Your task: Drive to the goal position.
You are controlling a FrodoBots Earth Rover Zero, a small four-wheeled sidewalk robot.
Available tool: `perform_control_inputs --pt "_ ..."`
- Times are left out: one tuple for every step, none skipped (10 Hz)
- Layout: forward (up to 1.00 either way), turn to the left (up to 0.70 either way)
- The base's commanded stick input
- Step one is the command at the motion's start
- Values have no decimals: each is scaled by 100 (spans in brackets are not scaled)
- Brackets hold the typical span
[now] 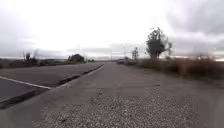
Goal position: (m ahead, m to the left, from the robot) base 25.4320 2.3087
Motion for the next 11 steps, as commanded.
perform_control_inputs --pt "100 0" --pt "100 0" --pt "100 0" --pt "100 0" --pt "100 0" --pt "100 0" --pt "100 0" --pt "100 0" --pt "100 0" --pt "100 0" --pt "100 0"
